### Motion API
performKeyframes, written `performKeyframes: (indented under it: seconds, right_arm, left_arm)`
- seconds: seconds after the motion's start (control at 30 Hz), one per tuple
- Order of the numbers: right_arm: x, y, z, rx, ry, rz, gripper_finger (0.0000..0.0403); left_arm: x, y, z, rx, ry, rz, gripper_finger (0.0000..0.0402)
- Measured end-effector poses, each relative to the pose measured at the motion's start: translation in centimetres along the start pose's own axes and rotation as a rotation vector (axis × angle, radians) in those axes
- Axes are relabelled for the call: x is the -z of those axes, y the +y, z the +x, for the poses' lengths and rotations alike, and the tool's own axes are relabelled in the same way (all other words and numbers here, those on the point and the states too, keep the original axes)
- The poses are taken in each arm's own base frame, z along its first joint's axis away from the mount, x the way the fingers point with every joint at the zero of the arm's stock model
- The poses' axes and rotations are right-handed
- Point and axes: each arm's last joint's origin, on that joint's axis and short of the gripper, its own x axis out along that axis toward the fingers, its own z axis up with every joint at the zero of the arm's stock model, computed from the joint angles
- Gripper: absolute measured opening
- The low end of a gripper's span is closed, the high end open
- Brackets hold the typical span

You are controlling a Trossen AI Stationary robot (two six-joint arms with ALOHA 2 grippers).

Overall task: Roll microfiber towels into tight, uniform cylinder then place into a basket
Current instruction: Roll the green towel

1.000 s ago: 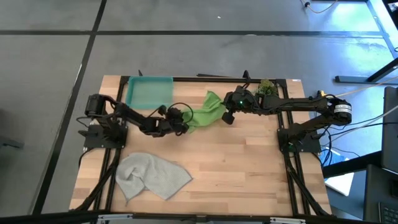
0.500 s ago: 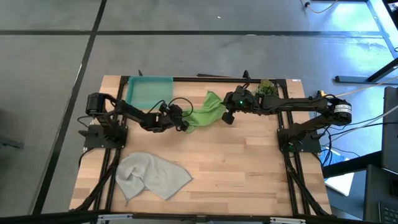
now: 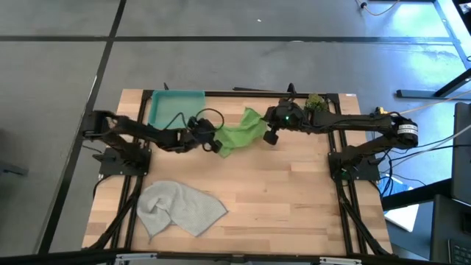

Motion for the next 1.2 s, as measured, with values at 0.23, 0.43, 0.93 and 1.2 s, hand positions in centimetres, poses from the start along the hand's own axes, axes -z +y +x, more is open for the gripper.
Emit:
performKeyframes:
  seconds: [0.23,0.43,0.93,1.2]
  right_arm:
    - [-4.3,-1.5,-3.2,0.021,-0.043,-0.068,0.0]
    - [-7.9,-3.5,-6.6,0.05,-0.064,-0.101,0.0]
    - [-11.4,-8.9,-10.2,0.221,-0.168,-0.137,0.0]
    - [-11.0,-10.3,-10.0,0.258,-0.15,-0.116,0.0]
  left_arm:
    - [-3.5,1.6,-3.8,0.032,-0.112,0.009,0.0001]
    - [-7.8,3.1,-6.9,0.013,-0.166,0.032,0.0]
    - [-21.3,6.6,-9.8,-0.187,-0.153,0.196,0.0]
    - [-22.4,6.1,-6.6,-0.18,-0.099,0.284,0.0]
